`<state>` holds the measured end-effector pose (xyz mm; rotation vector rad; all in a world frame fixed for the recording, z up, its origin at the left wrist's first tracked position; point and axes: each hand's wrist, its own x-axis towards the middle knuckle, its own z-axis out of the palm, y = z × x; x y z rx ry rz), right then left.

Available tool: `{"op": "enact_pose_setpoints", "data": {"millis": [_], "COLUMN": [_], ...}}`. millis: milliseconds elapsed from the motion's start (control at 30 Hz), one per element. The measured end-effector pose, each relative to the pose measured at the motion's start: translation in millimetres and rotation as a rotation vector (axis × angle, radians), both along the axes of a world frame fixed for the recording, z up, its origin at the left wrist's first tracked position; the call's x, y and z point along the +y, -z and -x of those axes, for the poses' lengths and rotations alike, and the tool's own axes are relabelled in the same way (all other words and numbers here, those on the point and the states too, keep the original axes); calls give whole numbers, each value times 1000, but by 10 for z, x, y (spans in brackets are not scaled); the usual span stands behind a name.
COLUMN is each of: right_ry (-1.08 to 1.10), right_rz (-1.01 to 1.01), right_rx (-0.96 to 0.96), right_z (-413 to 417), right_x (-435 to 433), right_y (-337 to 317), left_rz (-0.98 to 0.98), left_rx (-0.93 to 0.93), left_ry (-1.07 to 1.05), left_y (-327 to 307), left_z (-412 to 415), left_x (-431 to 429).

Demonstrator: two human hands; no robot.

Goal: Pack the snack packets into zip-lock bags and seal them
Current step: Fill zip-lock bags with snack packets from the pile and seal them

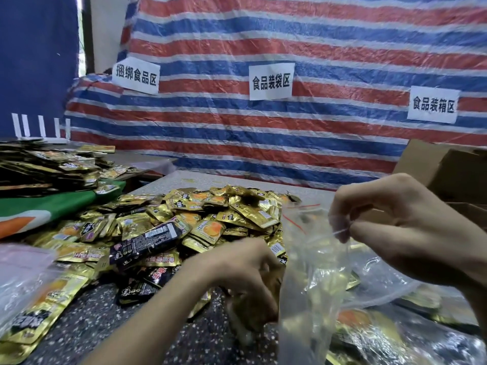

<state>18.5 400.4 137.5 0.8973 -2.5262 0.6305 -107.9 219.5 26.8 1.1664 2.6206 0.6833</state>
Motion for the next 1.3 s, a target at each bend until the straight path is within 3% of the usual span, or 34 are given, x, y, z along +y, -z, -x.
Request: {"op": "enact_pose_setpoints", "data": {"millis": [233,300,367,467,633,833,967,1033,1100,1200,1233,1300], "right_ry": [48,40,26,23,36,101,136,151,158,147,136,119], "right_rz": [-44,-70,-96,-93,-8,101,109,97,108,129,134,128], "right_rx": [-12,-29,-25,31,152,298,363,340,326,311,291,258], "right_z": [91,116,128,129,132,157,139,137,137,112,100,83], "right_x": [-53,-108,-176,-261,-257,-207,-144,-109,-79,-20,2,35], "right_y": [79,111,152,202,223,209,159,145,131,84,72,60], "left_rz": [-1038,-1248,-1330,-1246,-835,-569,-328,-302,-446,-747,-691,-312], "left_rx": [-140,-136,-71,99,277,312,235,260,251,154,157,145], "left_ry": [-337,-353,-345,-349,-429,-305,-116,-1,88,-59,-171,-373], "left_y": [-636,-785,-881,-915,-798,-776,-866,-889,-880,-823,-784,-645], "left_z": [-143,-284,-439,-611,-628,-620,-649,-633,-580,-439,-375,-232], "left_x": [-496,-539,-520,-441,-310,-229,-370,-456,-493,-458,-443,-410]}}
